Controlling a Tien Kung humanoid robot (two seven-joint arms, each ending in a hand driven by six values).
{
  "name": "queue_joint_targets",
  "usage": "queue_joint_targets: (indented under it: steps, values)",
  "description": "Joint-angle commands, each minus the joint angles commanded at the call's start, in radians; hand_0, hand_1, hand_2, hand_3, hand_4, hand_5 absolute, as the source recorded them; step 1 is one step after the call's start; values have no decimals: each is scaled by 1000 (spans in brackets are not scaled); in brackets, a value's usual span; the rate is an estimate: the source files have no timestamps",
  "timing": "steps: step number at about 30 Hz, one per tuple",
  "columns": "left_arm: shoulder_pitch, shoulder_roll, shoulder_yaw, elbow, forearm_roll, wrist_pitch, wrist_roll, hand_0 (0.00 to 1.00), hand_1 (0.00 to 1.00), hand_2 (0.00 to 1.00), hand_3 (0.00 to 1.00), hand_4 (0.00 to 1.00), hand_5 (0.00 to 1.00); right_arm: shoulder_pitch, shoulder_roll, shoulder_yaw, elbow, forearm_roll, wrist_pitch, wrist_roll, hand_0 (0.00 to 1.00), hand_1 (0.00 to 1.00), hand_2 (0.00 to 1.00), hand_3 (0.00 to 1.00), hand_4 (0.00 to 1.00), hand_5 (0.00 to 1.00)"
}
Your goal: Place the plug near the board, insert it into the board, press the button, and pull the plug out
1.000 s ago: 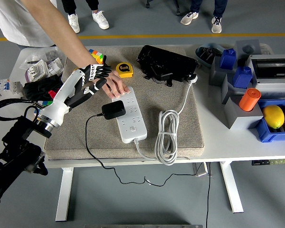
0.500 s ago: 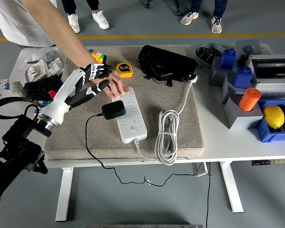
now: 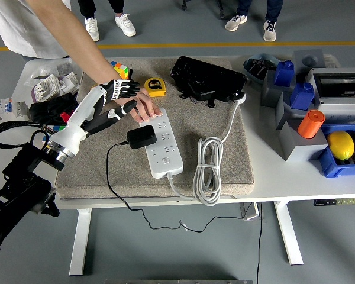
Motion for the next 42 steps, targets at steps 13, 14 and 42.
queue_joint_targets:
  steps: [13,14,42]
  values:
    - [-35,48,29,-71,35,-31,52,223,417,473,728,924,408,7,-9,-9,2,0,1,-1,700,703,686,581,998,552]
    - [-47,56,34,-87,59,-54,85,223,417,473,728,924,408,6,-10,-9,2,-1,1,-1,700,703,686,581,998,552]
    - [-306,62,281,-111,178,-479,755,47,152,214,834,699,2,5,-22,-19,4,5,2,-1,701,702,686,581,998,552]
